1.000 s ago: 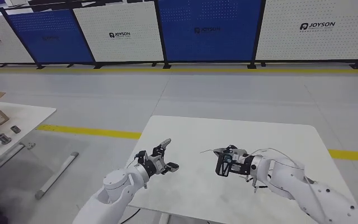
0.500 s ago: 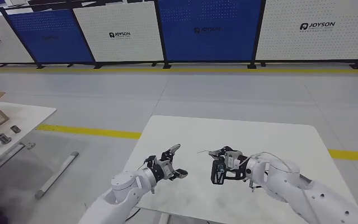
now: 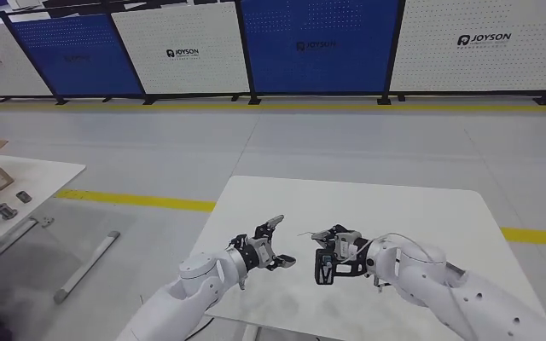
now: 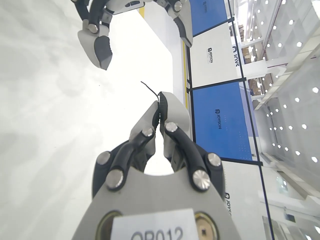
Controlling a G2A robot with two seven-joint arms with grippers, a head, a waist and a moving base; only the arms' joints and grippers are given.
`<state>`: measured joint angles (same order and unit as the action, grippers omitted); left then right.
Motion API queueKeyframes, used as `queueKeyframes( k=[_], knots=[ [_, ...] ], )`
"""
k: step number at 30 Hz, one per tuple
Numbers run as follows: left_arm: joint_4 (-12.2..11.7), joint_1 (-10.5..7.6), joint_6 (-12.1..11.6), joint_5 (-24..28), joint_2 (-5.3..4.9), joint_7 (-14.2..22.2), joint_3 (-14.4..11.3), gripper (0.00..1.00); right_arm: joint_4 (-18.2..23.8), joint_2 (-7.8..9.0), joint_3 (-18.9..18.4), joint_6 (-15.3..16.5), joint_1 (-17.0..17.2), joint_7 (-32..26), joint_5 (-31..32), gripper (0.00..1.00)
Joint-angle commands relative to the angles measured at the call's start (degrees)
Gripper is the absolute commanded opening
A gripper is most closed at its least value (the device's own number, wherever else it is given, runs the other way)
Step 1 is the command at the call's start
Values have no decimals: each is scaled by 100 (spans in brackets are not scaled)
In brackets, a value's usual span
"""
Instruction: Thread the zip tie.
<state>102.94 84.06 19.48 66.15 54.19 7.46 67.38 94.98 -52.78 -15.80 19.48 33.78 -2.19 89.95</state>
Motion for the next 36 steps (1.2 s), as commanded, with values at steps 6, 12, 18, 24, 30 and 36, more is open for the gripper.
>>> queueKeyframes(
  k=[6,12,18,24,30,36],
  knots=[
    [138,-127,-118,-184,83,-587,-235,100,0,0,0,0,0,0,0,0],
    [167,-341,0,-252,160,-1191,-423,100,0,0,0,0,0,0,0,0],
    [167,-341,0,-252,160,-1191,-423,100,0,0,0,0,0,0,0,0],
    [146,-354,-61,-118,201,-1174,-469,100,0,0,0,0,0,0,0,0],
    [83,-523,0,146,283,-1502,-576,100,0,0,0,0,0,0,0,0],
    [83,-523,0,146,283,-1502,-576,100,0,0,0,0,0,0,0,0]
  ],
)
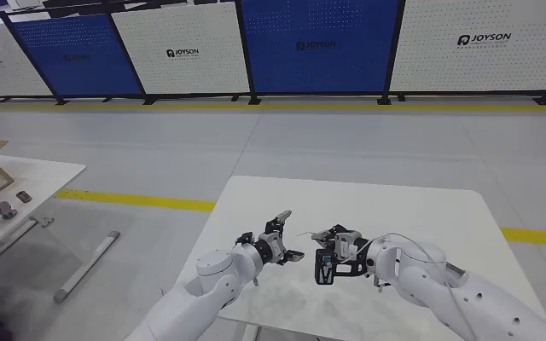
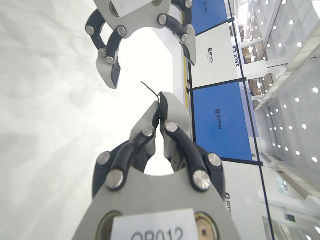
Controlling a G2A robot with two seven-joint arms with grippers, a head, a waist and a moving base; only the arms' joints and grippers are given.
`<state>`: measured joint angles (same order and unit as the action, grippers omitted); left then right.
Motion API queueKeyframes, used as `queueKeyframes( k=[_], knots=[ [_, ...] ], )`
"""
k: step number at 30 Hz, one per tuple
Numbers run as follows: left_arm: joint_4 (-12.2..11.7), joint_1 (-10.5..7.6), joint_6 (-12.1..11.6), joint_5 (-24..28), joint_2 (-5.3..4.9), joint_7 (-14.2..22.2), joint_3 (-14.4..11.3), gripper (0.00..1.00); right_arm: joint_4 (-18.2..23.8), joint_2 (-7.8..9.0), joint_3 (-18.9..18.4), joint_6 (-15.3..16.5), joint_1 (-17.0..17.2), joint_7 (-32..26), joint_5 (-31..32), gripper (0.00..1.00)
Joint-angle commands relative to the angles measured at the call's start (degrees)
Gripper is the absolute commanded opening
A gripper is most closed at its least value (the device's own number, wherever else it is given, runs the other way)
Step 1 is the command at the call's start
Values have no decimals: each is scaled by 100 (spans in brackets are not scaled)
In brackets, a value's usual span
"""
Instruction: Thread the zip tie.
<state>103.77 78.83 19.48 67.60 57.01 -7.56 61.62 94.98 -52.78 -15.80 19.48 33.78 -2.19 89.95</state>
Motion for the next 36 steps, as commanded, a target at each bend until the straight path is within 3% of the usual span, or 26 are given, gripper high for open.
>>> queueKeyframes(
  k=[1,8,9,10,12,14,20,31,35,36],
  knots=[
    [0,0,0,1,0,0,0,100,0,0,0,0,0,0,0,0],
    [-88,-20,-135,-202,67,-7,-177,100,0,0,0,0,0,0,0,0],
    [-102,-24,-115,-164,76,-5,-185,53,0,0,0,0,0,0,0,0],
    [-112,-31,-91,-102,87,20,-184,32,0,0,0,0,0,0,0,0],
    [-123,-19,-74,-43,95,59,-163,6,0,0,0,0,0,0,0,0],
    [-131,16,-15,33,97,118,-119,0,0,0,0,0,0,0,0,0],
    [-186,9,0,195,118,124,-11,0,0,0,0,0,0,0,0,0],
    [-101,9,0,111,127,125,-119,0,0,0,0,0,0,0,0,0],
    [-80,-2,0,115,126,106,-144,27,0,0,0,0,0,0,0,0],
    [-75,-3,0,119,126,99,-143,40,0,0,0,0,0,0,0,0]
  ],
)
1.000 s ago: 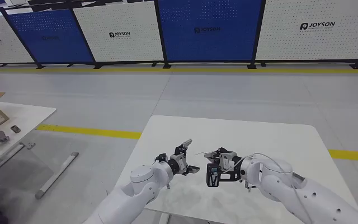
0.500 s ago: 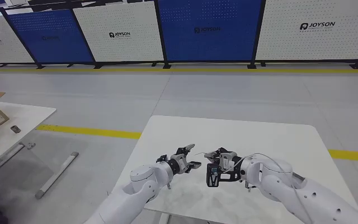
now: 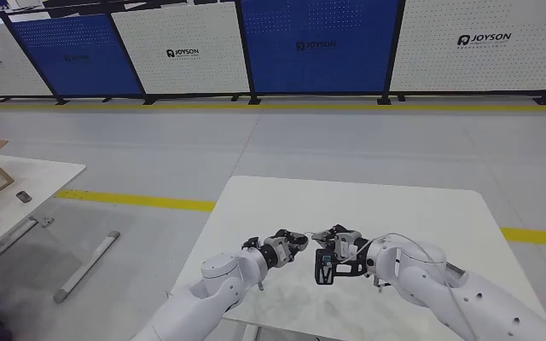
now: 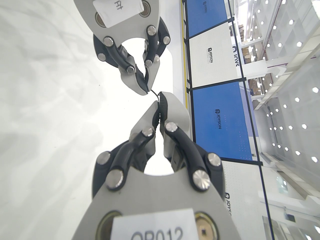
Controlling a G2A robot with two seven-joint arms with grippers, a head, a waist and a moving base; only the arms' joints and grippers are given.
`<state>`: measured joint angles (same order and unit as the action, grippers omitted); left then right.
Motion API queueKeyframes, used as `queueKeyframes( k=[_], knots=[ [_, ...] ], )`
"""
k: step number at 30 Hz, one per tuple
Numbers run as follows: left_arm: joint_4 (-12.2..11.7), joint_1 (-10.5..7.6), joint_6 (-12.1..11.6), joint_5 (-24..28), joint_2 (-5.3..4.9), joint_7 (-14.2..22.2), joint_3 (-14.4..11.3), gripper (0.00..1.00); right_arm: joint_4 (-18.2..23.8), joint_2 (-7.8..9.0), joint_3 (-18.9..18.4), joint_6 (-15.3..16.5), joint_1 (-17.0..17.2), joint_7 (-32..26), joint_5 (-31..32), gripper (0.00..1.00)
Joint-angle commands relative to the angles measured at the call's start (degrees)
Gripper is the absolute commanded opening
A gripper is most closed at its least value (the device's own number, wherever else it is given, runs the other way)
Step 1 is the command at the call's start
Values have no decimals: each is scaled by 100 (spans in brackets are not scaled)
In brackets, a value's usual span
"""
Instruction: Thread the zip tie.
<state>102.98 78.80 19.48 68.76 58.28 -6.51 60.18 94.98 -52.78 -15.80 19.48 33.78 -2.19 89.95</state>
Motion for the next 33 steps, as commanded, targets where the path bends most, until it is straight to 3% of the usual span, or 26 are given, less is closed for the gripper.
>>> queueKeyframes(
  k=[1,9,10,27,33],
  knots=[
    [10,1,0,8,-1,-11,5,46,0,0,0,0,0,0,0,0],
    [90,66,0,36,3,-17,74,54,0,0,0,0,0,0,0,0],
    [89,65,0,44,6,-21,76,49,0,0,0,0,0,0,0,0],
    [-39,-150,0,217,84,-78,-41,38,0,0,0,0,0,0,0,0],
    [-89,-163,0,216,90,-75,-32,26,0,0,0,0,0,0,0,0]
  ],
)
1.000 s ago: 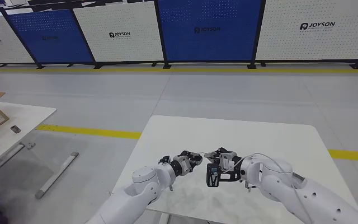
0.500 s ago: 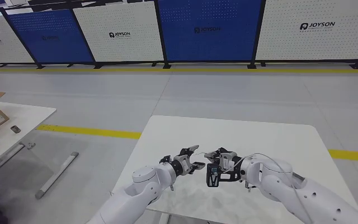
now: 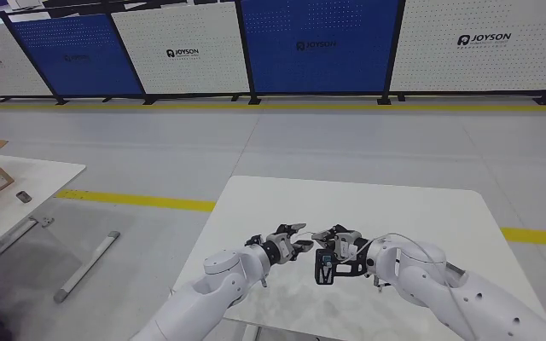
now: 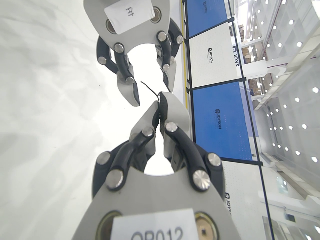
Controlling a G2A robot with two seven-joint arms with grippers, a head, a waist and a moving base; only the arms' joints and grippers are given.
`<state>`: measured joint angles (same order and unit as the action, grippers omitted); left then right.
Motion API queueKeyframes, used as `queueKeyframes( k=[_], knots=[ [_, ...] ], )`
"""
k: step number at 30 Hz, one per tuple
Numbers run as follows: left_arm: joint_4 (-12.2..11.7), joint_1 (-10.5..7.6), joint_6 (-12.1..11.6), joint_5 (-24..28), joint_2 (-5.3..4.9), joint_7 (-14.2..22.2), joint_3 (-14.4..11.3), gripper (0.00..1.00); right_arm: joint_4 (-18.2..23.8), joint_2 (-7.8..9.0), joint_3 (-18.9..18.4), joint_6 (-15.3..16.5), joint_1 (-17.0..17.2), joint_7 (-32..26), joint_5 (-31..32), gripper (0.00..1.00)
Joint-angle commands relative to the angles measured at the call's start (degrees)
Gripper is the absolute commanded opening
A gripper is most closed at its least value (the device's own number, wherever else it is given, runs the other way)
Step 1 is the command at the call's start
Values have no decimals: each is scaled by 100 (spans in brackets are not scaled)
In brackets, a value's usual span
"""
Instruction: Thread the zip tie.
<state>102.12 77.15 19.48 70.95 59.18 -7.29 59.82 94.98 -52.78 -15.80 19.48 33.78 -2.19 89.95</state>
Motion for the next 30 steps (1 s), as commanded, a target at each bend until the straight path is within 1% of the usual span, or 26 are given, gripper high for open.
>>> queueKeyframes(
  k=[1,3,4,7,18,19,22,23,24,25,26,27,28,29,30],
  knots=[
    [-7,4,0,-6,0,6,7,25,0,0,0,0,0,0,0,0],
    [-10,10,0,-9,1,8,15,22,0,0,0,0,0,0,0,0],
    [-9,12,0,-11,2,9,18,19,0,0,0,0,0,0,0,0],
    [-8,19,0,-26,3,19,21,0,0,0,0,0,0,0,0,0],
    [41,53,0,-105,-16,92,-2,0,0,0,0,0,0,0,0,0],
    [49,57,0,-119,-18,90,0,0,2,-3,-28,-33,56,-43,0,0],
    [65,70,0,-144,-23,79,12,0,56,-10,-60,0,98,-123,0,0],
    [70,74,0,-168,-24,53,35,0,61,-10,-74,0,116,-109,0,6],
    [72,81,-1,-170,-23,34,57,0,63,-7,-84,0,128,-86,0,15],
    [72,86,0,-167,-21,26,74,0,63,-2,-97,0,139,-58,0,34],
    [60,92,0,-170,-19,11,94,0,61,11,-115,0,152,-33,0,42],
    [56,95,-6,-199,-17,-26,109,0,68,25,-126,0,161,-21,0,47],
    [62,103,-17,-222,-14,-51,115,0,82,43,-139,0,170,-9,0,50],
    [62,110,-21,-247,-12,-68,120,0,100,66,-159,0,182,17,0,75],
    [62,117,-26,-299,-9,-97,128,0,121,106,-195,0,210,75,0,88]
  ],
)
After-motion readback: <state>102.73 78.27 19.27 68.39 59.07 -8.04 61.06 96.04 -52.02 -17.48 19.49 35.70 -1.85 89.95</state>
